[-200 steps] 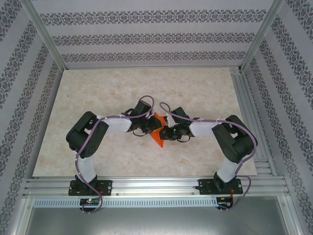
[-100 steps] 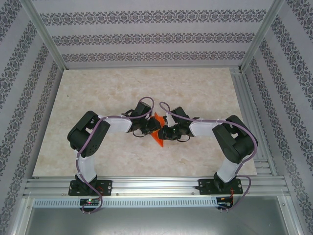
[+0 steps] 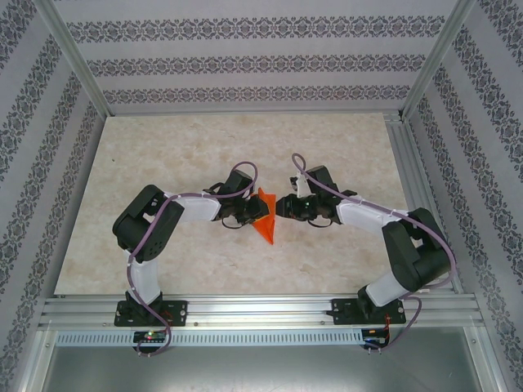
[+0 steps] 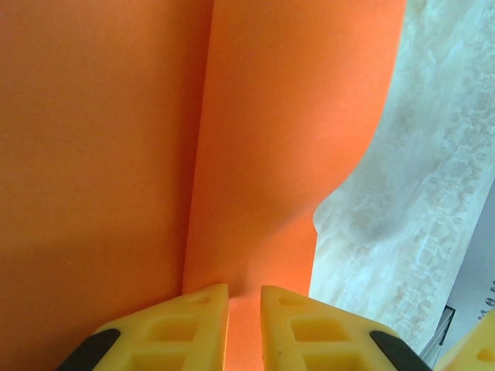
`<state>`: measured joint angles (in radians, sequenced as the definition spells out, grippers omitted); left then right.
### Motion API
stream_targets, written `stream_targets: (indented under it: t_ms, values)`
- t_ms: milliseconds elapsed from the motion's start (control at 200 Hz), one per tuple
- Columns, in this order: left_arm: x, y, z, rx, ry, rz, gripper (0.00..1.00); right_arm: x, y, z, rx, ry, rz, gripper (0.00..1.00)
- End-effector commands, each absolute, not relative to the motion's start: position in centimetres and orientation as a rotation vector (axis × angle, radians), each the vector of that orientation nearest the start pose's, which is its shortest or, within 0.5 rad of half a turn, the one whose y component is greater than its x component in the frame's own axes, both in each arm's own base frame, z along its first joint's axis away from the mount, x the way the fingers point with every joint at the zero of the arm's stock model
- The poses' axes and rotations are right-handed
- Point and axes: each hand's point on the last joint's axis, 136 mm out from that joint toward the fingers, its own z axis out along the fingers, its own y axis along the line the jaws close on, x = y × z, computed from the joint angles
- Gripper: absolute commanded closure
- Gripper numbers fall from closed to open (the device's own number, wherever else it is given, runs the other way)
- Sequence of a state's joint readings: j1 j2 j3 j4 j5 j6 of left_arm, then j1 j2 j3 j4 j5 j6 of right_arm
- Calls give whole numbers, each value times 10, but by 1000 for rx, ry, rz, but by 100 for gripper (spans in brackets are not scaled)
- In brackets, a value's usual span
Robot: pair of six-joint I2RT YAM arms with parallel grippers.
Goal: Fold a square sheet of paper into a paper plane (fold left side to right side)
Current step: Fourth fold the wing at the center of the table.
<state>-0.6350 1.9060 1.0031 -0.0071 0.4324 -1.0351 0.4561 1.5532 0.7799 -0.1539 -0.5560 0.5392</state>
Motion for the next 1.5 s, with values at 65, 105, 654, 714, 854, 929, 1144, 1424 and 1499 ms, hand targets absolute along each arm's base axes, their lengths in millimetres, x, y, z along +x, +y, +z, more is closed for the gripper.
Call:
stream_targets:
  t_ms: [65,105,654,714,854,929,1144,1424,1499]
  values:
    - [315,-318,18,-369,2791,-1100,79,297,246,64,-31,2683,1109,67]
    - [316,-318,18,-370,2790,-1098,79,299,246,59,-5,2695,1105,67]
    - [313,-317,17,-369,2795,-1098,79,312,257,36,101,2728,1177,72]
    - [314,-318,18,-367,2791,-1100,79,312,258,35,103,2729,1177,72]
    - [313,-318,17,-366,2795,-1099,79,311,255,32,121,2740,1157,72]
    - [313,-318,17,-366,2794,-1100,79,312,256,30,129,2743,1163,72]
    - [313,-319,18,-360,2790,-1106,79,314,258,30,129,2739,1170,81]
    - [312,-322,27,-320,2776,-1134,77,315,258,31,105,2729,1166,98]
    - [312,-322,37,-293,2755,-1147,74,314,257,29,103,2738,1152,98]
